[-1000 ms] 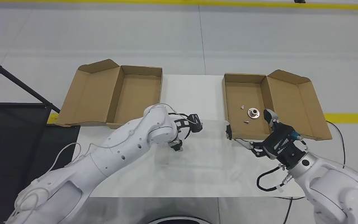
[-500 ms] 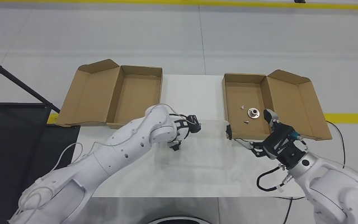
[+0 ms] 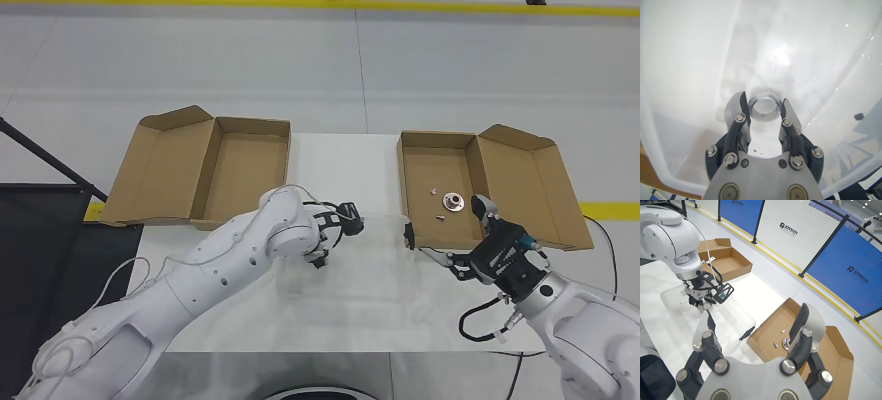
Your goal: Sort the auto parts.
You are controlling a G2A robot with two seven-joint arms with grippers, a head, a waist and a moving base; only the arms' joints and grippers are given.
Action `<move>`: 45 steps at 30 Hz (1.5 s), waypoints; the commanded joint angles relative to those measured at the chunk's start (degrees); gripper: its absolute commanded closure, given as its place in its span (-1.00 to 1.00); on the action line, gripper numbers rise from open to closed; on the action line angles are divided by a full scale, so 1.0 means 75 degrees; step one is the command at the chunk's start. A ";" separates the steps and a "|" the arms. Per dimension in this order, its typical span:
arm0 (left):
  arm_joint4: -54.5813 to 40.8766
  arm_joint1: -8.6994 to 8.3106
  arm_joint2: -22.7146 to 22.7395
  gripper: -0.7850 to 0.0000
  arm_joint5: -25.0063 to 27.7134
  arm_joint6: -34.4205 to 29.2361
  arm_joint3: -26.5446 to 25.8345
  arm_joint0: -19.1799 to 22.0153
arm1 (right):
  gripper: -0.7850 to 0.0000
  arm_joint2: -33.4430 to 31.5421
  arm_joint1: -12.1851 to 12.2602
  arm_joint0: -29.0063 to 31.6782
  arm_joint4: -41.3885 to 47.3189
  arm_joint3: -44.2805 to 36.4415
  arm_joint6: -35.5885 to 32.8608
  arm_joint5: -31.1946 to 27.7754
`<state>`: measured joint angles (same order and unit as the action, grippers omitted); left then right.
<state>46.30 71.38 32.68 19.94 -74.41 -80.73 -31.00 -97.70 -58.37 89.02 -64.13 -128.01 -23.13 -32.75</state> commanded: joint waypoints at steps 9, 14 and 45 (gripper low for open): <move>-0.0059 -0.0966 0.3033 1.00 0.0016 0.1008 -0.3100 -0.2071 | -1.00 0.0000 0.0000 0.0000 0.0000 0.0000 0.0000 0.0000; -0.0930 -0.1338 0.5033 1.00 0.1131 0.2686 -0.3792 -0.3693 | -1.00 0.0000 0.0000 0.0000 0.0000 0.0000 0.0000 0.0000; -0.1005 -0.1625 0.7438 1.00 0.2430 0.6069 -0.3632 -0.5752 | -1.00 0.0000 0.0000 0.0000 0.0000 0.0000 0.0000 0.0000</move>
<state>38.76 59.19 88.47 38.17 -28.90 -107.97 -74.14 -97.70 -58.37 89.02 -64.13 -128.01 -23.13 -32.75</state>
